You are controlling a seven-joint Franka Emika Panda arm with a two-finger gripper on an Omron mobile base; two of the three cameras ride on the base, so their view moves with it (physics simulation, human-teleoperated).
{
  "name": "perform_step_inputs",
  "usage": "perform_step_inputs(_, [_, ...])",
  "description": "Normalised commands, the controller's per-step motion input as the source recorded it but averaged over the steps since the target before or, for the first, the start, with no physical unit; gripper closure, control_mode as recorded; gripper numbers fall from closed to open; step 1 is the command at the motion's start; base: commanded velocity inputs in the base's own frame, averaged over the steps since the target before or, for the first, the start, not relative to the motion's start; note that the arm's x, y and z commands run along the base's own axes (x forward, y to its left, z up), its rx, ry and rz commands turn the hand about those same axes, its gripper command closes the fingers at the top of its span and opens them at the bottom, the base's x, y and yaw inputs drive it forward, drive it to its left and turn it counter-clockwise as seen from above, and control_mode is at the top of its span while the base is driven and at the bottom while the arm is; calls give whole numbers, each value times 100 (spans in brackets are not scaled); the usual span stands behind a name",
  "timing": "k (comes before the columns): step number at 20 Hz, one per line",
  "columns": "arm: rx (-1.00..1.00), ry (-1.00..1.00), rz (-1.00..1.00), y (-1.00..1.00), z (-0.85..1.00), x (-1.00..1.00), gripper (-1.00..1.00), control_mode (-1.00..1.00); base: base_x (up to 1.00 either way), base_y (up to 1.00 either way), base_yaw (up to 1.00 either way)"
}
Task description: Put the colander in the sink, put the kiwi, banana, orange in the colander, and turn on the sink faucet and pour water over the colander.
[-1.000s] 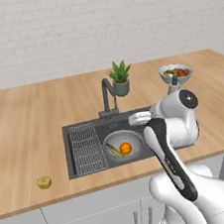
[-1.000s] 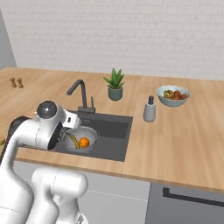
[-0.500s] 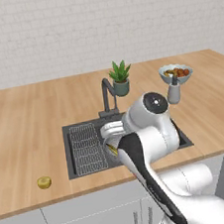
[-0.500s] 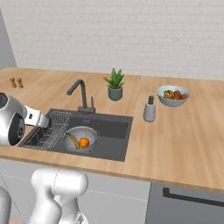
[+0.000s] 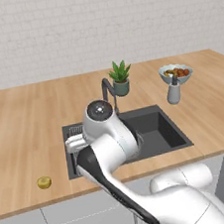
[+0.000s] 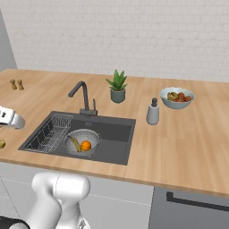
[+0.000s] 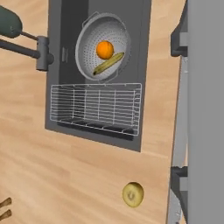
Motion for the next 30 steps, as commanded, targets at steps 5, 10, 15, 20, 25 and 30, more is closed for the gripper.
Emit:
perform_step_inputs(5, [-6,17,3,63,-33,9,-100,-100,0,0,0])
perform_step_inputs(10, [-2,15,5,54,-42,4,-100,-100,0,0,0])
perform_step_inputs(15, [0,9,7,55,-39,0,-100,-100,0,0,0])
perform_step_inputs(20, [0,4,7,45,-36,0,-100,-100,0,0,0])
perform_step_inputs(25, [0,4,7,32,-44,9,-100,-100,0,0,0])
perform_step_inputs(30, [0,3,7,25,-46,30,-100,-100,0,0,0])
